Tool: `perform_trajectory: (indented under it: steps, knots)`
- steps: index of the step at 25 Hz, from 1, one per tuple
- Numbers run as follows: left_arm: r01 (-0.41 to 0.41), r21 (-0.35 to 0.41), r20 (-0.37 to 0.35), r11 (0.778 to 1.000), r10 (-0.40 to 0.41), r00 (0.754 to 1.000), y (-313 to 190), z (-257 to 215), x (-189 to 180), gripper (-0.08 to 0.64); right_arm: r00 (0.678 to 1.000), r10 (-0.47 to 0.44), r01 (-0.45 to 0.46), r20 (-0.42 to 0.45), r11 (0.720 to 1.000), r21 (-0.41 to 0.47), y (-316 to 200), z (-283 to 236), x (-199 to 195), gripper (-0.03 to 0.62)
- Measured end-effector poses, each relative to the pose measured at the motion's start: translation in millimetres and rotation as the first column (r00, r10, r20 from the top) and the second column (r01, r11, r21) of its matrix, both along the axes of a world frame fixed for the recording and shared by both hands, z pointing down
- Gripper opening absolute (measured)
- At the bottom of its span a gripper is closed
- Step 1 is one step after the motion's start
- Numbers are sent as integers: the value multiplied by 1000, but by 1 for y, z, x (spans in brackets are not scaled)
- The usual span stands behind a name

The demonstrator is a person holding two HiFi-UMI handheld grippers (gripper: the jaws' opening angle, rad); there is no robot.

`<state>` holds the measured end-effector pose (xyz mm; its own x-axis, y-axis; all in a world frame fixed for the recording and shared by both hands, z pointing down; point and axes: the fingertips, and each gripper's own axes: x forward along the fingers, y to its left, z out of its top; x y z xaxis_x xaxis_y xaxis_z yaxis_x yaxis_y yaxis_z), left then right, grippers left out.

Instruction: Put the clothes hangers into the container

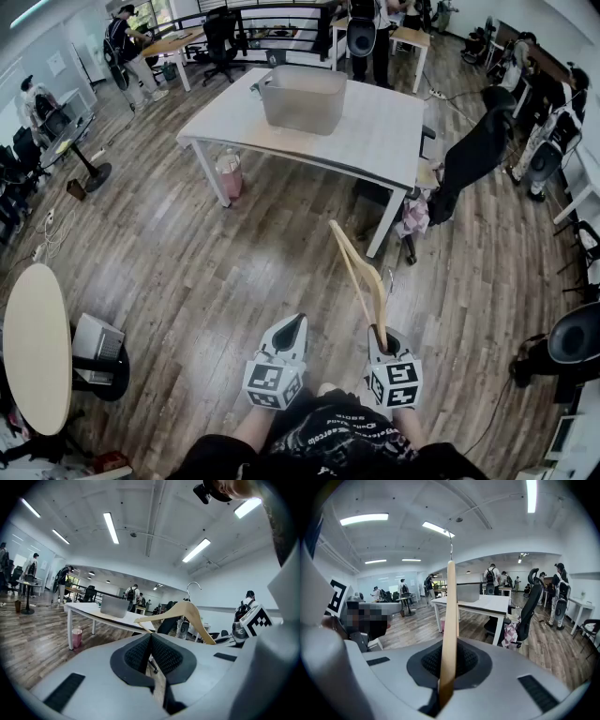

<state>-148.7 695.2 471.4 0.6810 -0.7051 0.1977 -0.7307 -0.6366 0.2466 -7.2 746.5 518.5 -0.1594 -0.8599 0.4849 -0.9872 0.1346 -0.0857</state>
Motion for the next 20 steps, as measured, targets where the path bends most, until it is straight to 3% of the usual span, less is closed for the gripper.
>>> perform_trajectory:
  steps: [8, 20]
  knots:
    - [44, -4, -9, 999, -44, 999, -6, -3, -37, 20, 999, -31, 31, -32, 999, -7, 2, -5, -25, 6]
    - [-60, 10, -52, 998, 61, 997, -28, -9, -43, 20, 998, -9, 11, -60, 1000, 29, -22, -19, -50, 8]
